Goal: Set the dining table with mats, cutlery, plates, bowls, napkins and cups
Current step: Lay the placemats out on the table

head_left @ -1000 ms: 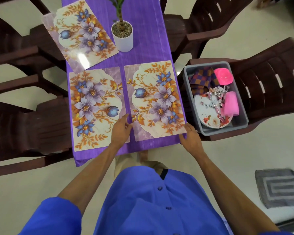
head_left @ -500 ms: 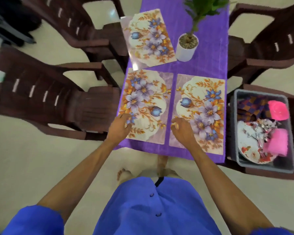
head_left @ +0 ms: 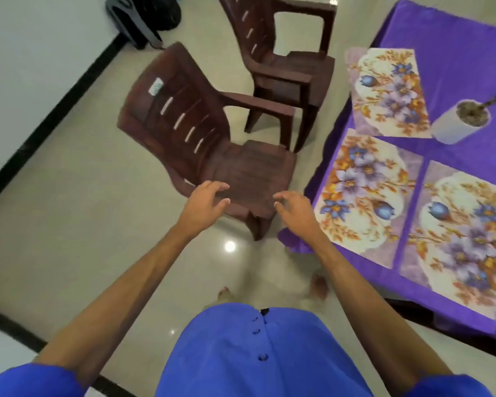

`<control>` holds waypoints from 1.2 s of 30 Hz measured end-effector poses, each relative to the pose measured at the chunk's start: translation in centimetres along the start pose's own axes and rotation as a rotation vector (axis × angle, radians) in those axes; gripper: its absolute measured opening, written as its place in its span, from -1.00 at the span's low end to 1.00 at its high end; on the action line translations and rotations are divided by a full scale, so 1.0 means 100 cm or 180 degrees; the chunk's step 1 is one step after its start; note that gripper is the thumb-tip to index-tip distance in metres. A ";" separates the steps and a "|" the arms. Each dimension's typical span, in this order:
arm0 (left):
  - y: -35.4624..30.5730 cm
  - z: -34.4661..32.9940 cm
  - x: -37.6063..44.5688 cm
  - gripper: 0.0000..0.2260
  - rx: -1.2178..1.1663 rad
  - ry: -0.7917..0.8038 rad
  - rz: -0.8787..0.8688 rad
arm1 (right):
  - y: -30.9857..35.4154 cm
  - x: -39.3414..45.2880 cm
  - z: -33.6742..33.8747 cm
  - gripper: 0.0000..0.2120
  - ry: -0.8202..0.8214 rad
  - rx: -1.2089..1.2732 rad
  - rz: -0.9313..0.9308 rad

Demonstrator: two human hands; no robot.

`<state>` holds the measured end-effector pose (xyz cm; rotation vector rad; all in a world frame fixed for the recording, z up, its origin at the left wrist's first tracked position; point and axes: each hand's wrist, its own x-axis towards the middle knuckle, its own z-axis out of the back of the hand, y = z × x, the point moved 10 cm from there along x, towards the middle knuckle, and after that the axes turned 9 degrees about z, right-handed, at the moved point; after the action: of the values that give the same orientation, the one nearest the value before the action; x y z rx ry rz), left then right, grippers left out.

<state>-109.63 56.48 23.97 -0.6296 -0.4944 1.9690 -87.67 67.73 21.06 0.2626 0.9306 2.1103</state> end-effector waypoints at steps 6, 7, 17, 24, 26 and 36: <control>0.124 0.120 -0.016 -0.66 -0.0057 -0.0325 0.0363 | 0.148 0.069 -0.078 -0.77 0.0111 -0.0016 0.0546; 0.139 0.138 -0.016 -0.67 -0.0065 -0.0380 0.0411 | 0.169 0.081 -0.088 -0.77 0.0127 -0.0010 0.0634; 0.255 0.278 0.085 -0.70 -0.0244 -0.0636 0.0406 | 0.288 0.251 -0.142 -0.76 -0.0120 -0.0010 0.0901; 0.329 0.379 0.198 -0.69 -0.0290 -0.0395 0.0198 | 0.375 0.390 -0.162 -0.73 -0.0384 -0.0116 0.0898; 0.349 0.407 0.223 -0.68 -0.0295 -0.0327 0.0200 | 0.400 0.423 -0.169 -0.73 -0.0354 -0.0229 0.0895; 0.465 0.498 0.390 -0.68 -0.0726 0.0029 0.0354 | 0.439 0.584 -0.229 -0.70 -0.0251 -0.0394 0.0344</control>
<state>-187.34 66.77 27.34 -0.8237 -0.6978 2.0291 -162.74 80.76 28.32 0.3367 0.7516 2.2299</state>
